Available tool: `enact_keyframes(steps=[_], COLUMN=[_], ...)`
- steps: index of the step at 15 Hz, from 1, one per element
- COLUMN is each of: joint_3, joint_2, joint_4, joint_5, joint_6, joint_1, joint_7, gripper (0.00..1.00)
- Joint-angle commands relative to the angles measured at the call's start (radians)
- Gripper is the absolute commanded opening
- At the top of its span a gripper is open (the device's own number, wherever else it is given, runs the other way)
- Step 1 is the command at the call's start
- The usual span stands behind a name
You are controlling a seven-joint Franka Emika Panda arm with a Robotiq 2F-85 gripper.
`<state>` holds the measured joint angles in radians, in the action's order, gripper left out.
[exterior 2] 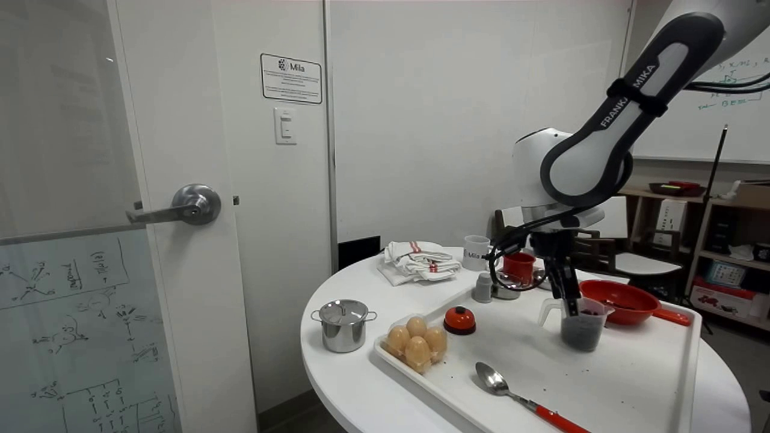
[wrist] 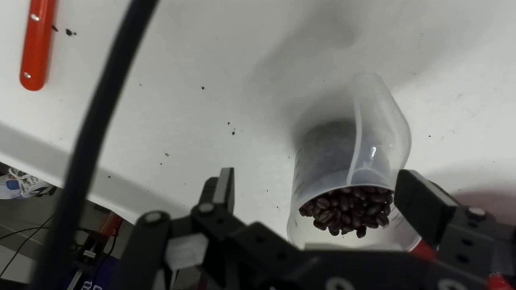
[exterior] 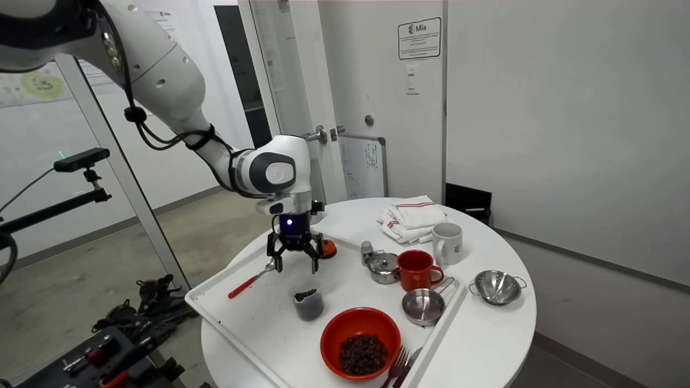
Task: Pour some of the contents in the clear jug into the red bowl
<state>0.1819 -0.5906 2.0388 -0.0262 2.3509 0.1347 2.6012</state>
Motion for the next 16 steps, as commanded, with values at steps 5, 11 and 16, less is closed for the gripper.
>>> enact_keyframes(steps=[5,11,16], joint_3=[-0.021,-0.026,-0.024], joint_2=[0.01,0.023,0.04], joint_4=[0.012,0.028,0.05], joint_5=[-0.011,-0.014,-0.017], joint_6=[0.03,0.051,0.083], joint_1=[-0.029,-0.038,-0.04], joint_7=[-0.006,-0.007,-0.005], gripper=[0.57,1.0,1.0])
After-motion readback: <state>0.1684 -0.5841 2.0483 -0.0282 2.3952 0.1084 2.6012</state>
